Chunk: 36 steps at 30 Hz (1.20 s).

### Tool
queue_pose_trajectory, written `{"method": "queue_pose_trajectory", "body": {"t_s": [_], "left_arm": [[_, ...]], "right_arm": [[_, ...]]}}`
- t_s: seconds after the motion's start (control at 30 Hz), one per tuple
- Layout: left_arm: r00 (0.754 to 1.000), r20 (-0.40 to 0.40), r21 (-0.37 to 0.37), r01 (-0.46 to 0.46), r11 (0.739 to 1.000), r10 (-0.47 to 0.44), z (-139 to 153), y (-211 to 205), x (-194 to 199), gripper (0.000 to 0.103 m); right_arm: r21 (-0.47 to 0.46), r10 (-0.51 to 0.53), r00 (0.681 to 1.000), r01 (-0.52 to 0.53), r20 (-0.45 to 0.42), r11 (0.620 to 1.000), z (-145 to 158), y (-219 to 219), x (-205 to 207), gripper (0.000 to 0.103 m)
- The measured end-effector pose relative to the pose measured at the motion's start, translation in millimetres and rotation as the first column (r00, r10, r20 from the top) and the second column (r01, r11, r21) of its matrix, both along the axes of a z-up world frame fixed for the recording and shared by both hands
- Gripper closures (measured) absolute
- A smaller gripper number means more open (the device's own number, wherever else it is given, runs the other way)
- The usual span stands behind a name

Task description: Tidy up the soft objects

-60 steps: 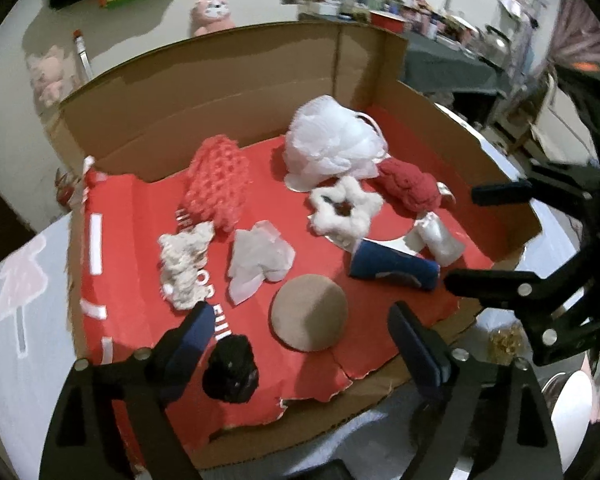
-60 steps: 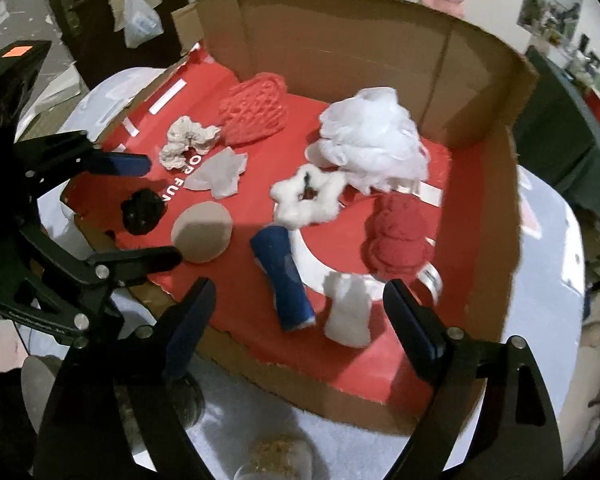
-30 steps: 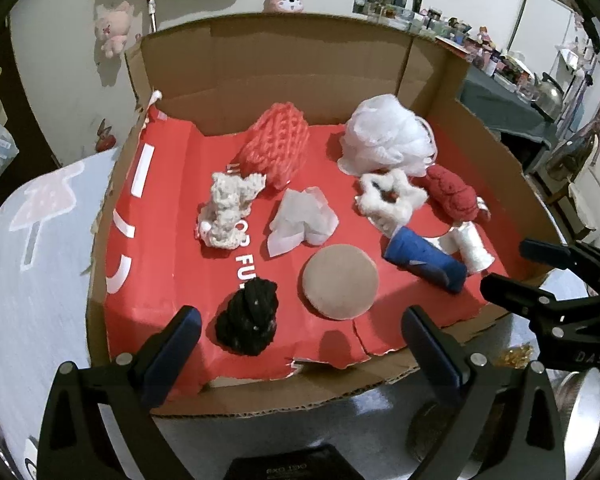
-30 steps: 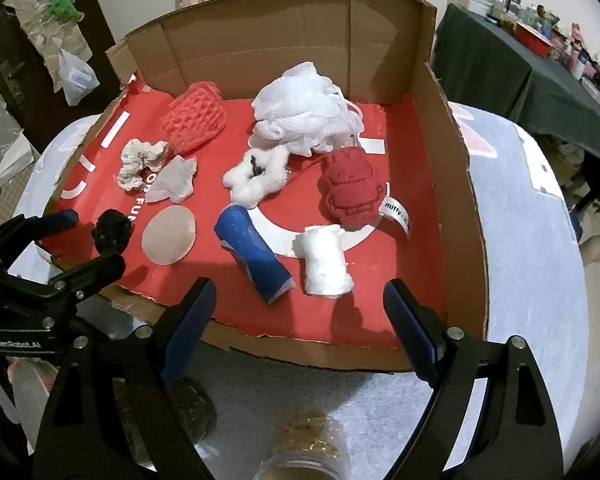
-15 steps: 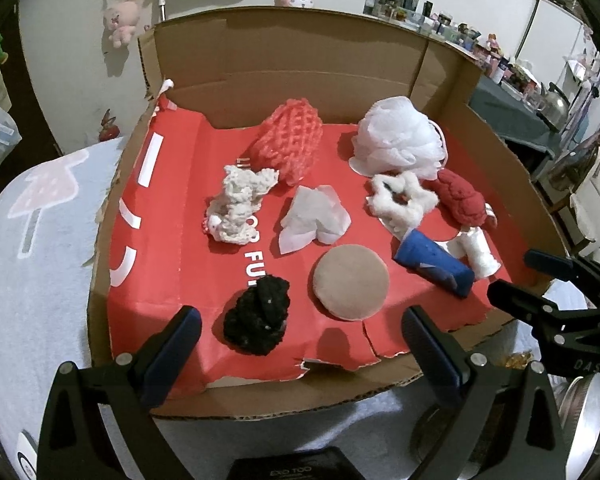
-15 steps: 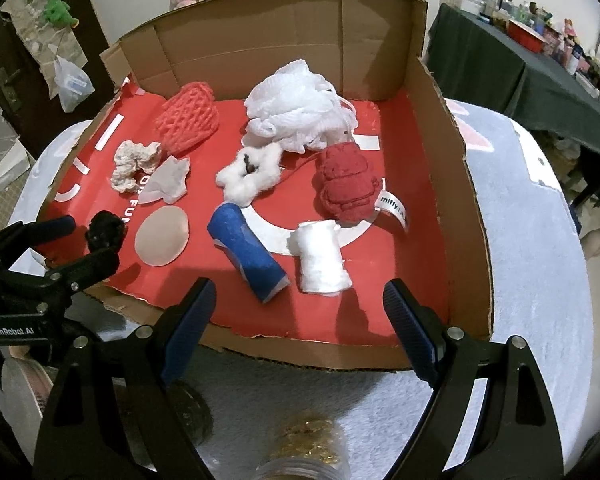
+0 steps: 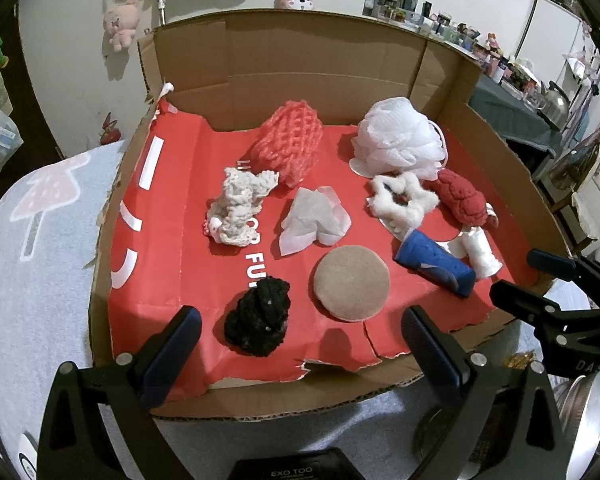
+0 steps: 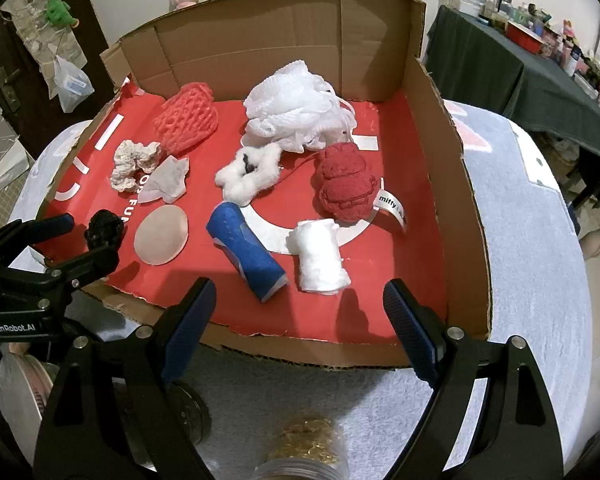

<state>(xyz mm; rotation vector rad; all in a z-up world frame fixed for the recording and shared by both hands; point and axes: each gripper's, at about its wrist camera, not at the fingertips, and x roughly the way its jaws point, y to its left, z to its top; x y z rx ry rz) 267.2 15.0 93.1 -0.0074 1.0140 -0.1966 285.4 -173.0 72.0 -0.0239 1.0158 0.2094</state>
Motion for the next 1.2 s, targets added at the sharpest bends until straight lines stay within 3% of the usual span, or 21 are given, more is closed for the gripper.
{"method": "queue_pose_trajectory", "body": {"t_s": [1.2], "left_arm": [[1.0,-0.004,0.003,0.003,1.0,-0.003,-1.0,-0.3,-0.2,0.001]], "right_arm": [[-0.008,0.002,1.0,-0.002,0.003,1.0,1.0,-0.8,-1.0,0.017]]}}
